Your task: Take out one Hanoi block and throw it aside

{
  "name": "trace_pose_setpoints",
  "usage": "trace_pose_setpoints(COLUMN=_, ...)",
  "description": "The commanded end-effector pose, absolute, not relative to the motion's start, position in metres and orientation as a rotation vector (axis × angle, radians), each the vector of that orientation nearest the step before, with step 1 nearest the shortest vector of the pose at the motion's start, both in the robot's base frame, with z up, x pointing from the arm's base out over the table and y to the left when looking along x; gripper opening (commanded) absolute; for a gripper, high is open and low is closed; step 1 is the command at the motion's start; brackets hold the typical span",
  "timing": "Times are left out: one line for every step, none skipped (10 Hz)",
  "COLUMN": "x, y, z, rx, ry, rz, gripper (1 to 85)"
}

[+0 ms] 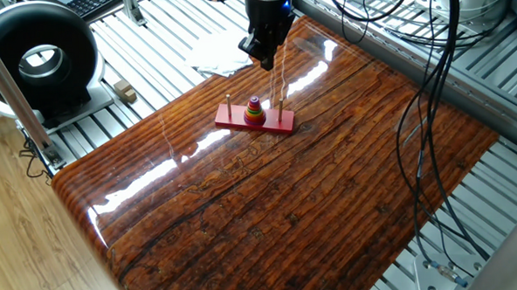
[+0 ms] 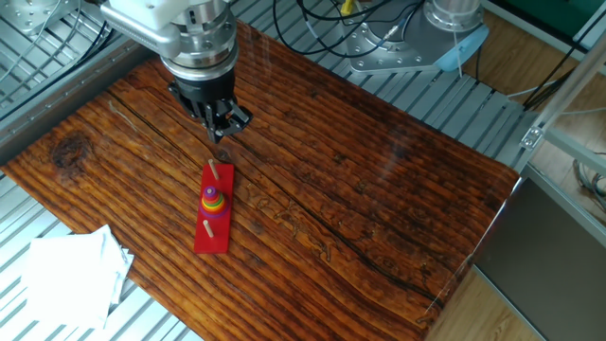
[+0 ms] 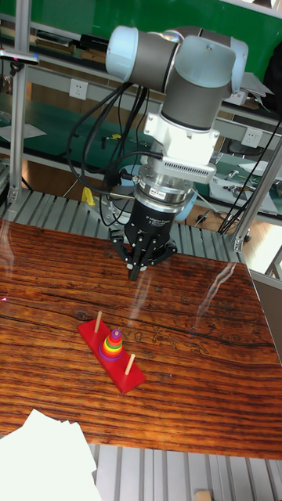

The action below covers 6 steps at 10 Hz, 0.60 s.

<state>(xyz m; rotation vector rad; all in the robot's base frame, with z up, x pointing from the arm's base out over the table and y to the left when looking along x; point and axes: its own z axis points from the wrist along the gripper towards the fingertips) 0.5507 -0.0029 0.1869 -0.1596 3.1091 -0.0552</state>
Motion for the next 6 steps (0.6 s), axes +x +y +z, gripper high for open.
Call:
trace_pose_setpoints(x=0.550, y=0.000, z=0.188, rx=-0.141, ry=3.111, rz=-0.036, gripper=1.0)
trace_pose_setpoints(x=0.550, y=0.004, z=0.188, rx=-0.140, ry=3.112, rz=-0.015, gripper=1.0)
trace_pose_setpoints(x=0.551, y=0.011, z=0.188, rx=-0.135, ry=3.107, rz=0.026, gripper=1.0)
trace_pose_setpoints(x=0.551, y=0.019, z=0.188, rx=-0.117, ry=3.104, rz=0.073, gripper=1.0)
trace_pose_setpoints(x=0.551, y=0.014, z=0.188, rx=-0.120, ry=3.107, rz=0.042, gripper=1.0)
trace_pose_setpoints(x=0.551, y=0.010, z=0.188, rx=-0.125, ry=3.107, rz=0.021, gripper=1.0)
